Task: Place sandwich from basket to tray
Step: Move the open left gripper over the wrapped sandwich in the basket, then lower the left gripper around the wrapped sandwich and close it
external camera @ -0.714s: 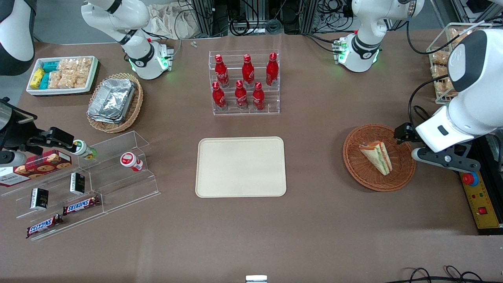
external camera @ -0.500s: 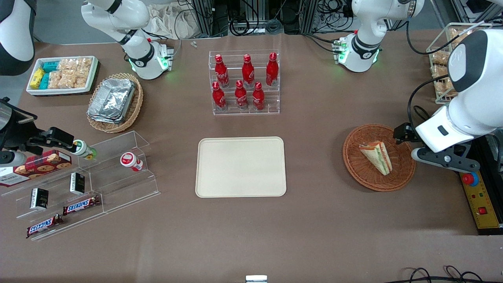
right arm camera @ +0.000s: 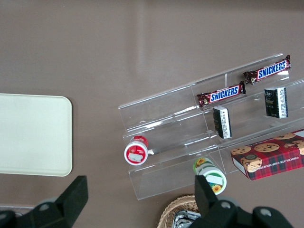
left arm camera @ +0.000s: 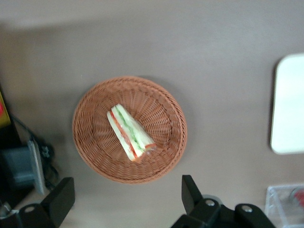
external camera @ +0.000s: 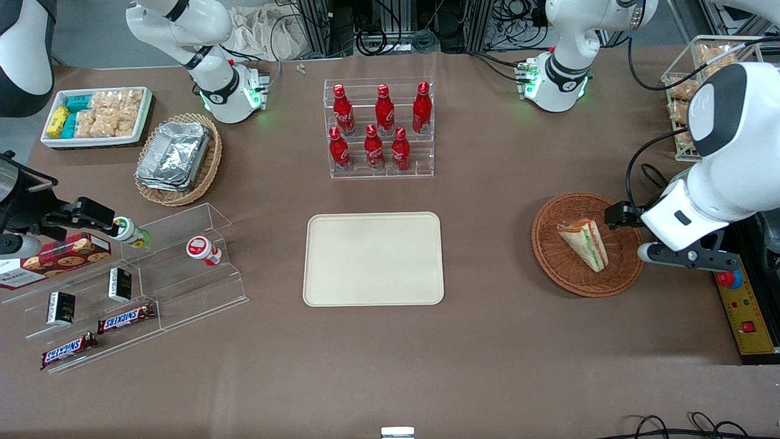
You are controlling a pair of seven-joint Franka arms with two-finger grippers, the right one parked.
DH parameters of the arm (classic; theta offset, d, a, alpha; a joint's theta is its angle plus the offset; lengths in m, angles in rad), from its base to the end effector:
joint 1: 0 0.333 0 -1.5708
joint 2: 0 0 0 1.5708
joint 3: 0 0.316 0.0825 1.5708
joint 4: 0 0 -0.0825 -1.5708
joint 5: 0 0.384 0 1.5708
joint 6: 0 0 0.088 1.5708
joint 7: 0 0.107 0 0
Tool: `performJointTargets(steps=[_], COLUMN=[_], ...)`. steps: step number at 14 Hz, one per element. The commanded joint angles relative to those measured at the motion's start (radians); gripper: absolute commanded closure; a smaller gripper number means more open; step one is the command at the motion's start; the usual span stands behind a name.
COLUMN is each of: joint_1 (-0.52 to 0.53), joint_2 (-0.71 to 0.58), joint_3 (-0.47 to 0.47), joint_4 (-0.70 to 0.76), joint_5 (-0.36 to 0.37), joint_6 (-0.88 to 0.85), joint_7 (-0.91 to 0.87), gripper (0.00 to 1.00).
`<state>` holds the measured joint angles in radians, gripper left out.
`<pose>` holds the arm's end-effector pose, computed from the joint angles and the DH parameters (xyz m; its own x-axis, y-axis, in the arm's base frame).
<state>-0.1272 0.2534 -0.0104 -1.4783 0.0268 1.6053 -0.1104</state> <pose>0.6197 -0.0823 0.5209 0.9921 -0.0271 -0.1227 -0.0319 -0.9988 -0.0376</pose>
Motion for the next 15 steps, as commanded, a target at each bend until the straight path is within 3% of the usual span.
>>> performJointTargets(steps=[1, 6, 11, 15], joint_1=[-0.003, 0.004, 0.006, -0.002], joint_2=[-0.019, -0.112, -0.140, -0.094], joint_3=[0.004, 0.012, 0.058, 0.056], joint_4=[-0.086, -0.438, -0.718, -0.741], joint_5=[0.001, 0.004, 0.004, 0.004], joint_6=[0.045, 0.361, 0.701, 0.760], joint_7=[-0.217, -0.403, -0.458, -0.586], gripper=[0.00, 0.00, 0.00, 0.00])
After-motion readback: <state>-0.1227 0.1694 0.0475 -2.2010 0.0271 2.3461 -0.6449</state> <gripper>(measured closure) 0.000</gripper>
